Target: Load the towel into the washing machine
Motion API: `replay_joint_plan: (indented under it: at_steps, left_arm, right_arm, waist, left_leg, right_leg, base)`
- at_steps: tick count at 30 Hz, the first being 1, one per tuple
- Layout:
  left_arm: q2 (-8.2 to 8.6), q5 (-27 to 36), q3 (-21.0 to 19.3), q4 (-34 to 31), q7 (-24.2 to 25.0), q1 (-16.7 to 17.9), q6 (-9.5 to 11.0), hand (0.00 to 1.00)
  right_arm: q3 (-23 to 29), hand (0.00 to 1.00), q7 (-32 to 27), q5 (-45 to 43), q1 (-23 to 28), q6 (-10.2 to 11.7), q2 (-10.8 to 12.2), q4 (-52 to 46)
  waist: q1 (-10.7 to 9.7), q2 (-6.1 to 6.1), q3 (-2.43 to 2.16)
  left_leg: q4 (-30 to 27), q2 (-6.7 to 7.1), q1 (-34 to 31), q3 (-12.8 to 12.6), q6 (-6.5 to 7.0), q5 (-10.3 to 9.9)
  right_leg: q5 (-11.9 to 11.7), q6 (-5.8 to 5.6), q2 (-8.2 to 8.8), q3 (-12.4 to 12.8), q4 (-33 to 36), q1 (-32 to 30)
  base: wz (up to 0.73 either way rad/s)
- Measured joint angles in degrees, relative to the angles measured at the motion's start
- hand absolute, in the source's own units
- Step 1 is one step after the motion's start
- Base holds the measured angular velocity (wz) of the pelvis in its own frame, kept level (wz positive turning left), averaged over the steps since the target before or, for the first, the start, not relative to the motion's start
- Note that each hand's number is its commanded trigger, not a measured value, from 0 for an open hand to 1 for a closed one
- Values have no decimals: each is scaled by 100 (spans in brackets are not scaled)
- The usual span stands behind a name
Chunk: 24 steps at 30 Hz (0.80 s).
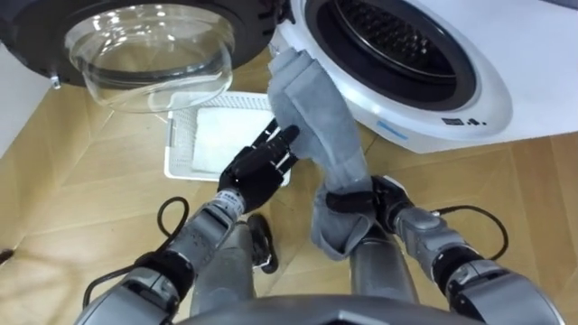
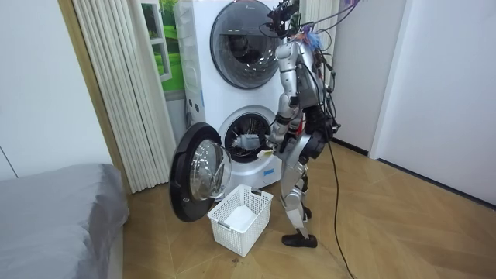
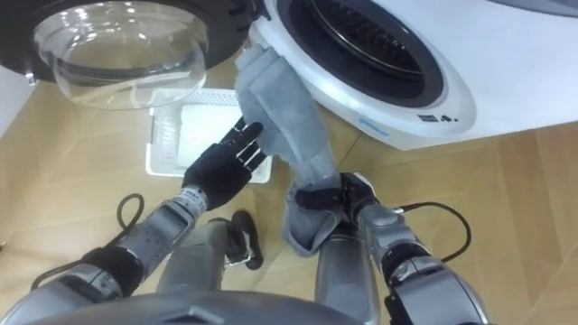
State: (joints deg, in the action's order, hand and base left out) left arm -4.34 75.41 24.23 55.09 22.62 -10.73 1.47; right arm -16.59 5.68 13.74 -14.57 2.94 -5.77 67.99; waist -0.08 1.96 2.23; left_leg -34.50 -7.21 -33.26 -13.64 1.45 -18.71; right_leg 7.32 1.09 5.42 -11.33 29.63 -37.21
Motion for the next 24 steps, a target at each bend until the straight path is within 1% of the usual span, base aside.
replay_joint_plan:
  at_steps: [2,4,7,8,10,12,15,16,18,19,22,24]
  left_arm:
    - [-57,-497,-159,-14,-209,2,54,0]
    - [-95,-767,-191,-34,-376,39,116,0]
    - [-173,-1263,-380,-34,-544,56,131,0]
    - [-187,-1335,-386,-34,-611,55,134,0]
    - [-189,-1441,-387,-35,-636,59,133,0]
    - [-190,-1475,-379,-34,-700,61,126,0]
    - [-187,-1553,-384,-34,-776,58,111,0]
    - [-189,-1606,-389,-34,-831,56,110,0]
    - [-188,-1632,-411,-34,-860,65,110,0]
    - [-182,-1674,-442,-34,-864,58,107,0]
    - [-207,-1755,-536,-42,-966,53,106,0]
    - [-233,-1751,-549,-48,-1002,37,102,0]
  right_arm:
    - [3,100,-63,221,-12,-17,-63,91]
    - [81,100,-115,322,-14,-52,-95,102]
    - [274,100,-124,543,-87,-65,-136,224]
    - [337,100,-126,674,-167,-87,-147,323]
    - [430,100,-139,842,-238,-163,-178,389]
    - [444,100,-171,965,-295,-189,-219,440]
    - [449,100,-177,1134,-427,-273,-356,564]
    - [453,100,-182,1201,-480,-311,-399,591]
    - [580,100,-187,1244,-550,-313,-458,601]
    - [681,100,-198,1272,-605,-313,-527,599]
    - [787,100,-390,1304,-719,-323,-649,594]
    - [787,100,-468,1418,-751,-399,-766,600]
  waist:
    - [129,-11,7]
    - [188,-29,19]
    - [204,-51,33]
    - [198,-61,39]
    - [201,-62,39]
    - [200,-63,40]
    - [221,-69,46]
    - [228,-78,52]
    - [236,-104,67]
    - [241,-130,84]
    - [267,-186,114]
    - [302,-241,124]
  left_leg:
    - [20,2,-2,4,6,11]
    - [22,8,-7,8,8,12]
    - [20,37,-36,67,22,22]
    - [19,86,-53,106,23,22]
    - [6,93,-93,157,25,23]
    - [-4,93,-124,196,28,27]
    - [-10,108,-134,206,38,39]
    - [-19,122,-119,194,39,39]
    - [-11,157,-106,202,47,57]
    - [-3,200,-119,201,61,73]
    - [-40,207,-178,199,74,80]
    - [-57,203,-214,215,79,84]
  right_leg:
    - [4,-7,18,-6,-3,-1]
    - [12,-14,29,-20,-2,-1]
    - [32,-33,58,-54,6,6]
    - [40,-43,62,-59,5,5]
    - [49,-52,69,-100,2,5]
    - [56,-48,89,-171,-2,7]
    - [76,-42,153,-256,53,1]
    - [76,-42,172,-281,109,-1]
    - [86,-47,210,-293,157,-10]
    - [119,-62,251,-266,214,-47]
    - [138,-66,263,-230,246,-99]
    - [162,-55,277,-227,270,-135]
  base:
    - [6]
    - [6]
    - [11]
    - [11]
    - [13]
    - [12]
    - [8]
    - [6]
    - [8]
    - [6]
    - [3]
    - [5]
